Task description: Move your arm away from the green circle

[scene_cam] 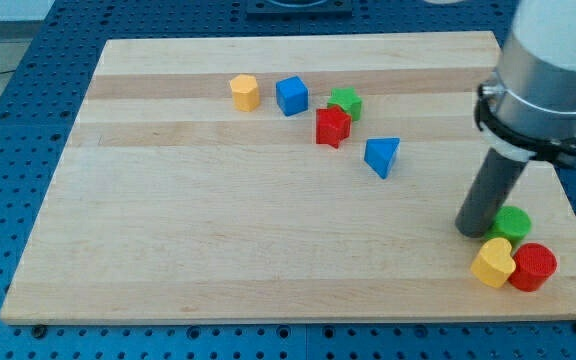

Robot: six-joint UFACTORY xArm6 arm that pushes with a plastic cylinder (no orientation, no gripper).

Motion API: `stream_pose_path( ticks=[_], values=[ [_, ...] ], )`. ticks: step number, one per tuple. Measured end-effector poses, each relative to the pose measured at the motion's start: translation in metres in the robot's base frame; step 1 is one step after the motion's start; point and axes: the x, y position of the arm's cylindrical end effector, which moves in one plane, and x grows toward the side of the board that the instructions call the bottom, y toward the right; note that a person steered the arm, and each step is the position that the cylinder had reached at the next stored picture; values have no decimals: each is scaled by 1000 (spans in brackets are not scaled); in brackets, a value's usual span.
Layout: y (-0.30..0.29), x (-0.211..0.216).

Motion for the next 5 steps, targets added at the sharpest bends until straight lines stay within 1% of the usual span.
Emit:
stream_pose_path(
  ticks=[2, 3, 4, 5],
  values=[
    [3, -4],
    [1, -29],
    [-49, -39],
    [-106, -39]
  ],
)
